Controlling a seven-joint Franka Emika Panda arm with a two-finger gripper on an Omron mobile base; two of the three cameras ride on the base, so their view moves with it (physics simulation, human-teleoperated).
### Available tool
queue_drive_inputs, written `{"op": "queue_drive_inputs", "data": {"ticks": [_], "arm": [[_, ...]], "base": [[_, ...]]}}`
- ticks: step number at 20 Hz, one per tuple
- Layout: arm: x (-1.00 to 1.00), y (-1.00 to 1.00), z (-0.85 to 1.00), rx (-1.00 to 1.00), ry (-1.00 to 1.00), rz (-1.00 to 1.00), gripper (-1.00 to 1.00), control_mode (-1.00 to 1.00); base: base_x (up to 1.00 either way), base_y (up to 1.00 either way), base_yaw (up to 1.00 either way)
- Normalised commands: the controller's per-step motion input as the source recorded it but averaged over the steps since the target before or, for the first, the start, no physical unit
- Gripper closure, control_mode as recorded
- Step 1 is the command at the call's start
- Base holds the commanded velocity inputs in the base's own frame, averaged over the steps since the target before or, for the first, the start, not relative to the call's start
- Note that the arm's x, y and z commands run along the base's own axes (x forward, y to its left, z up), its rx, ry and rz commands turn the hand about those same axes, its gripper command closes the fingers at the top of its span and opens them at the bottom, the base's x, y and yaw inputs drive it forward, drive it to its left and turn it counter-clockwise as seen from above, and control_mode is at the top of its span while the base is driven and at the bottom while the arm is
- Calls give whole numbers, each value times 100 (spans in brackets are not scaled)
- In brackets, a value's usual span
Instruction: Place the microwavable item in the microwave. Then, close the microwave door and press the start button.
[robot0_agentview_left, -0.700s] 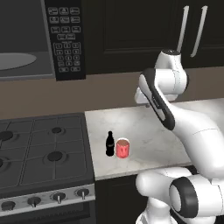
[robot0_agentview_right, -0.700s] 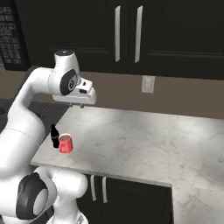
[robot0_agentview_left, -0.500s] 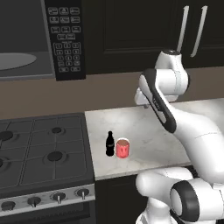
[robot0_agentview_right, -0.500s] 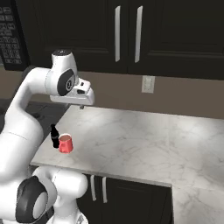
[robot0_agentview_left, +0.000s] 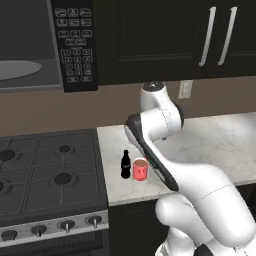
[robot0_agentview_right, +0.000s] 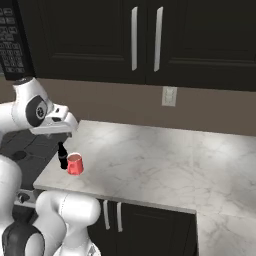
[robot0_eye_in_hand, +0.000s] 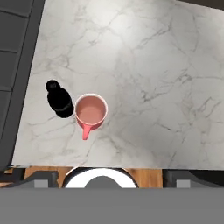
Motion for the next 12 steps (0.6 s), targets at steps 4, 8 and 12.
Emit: {"op": "queue_drive_inputs", "data": {"ticks": [4, 8, 12], "arm": [[-19, 73, -53, -16, 0, -8, -100, -100], [-4, 56, -60, -14, 0, -8, -100, -100], [0, 14, -43, -7, -2, -4, -100, -100]], "base": [[0, 0, 0], [0, 0, 0], [0, 0, 0]]}}
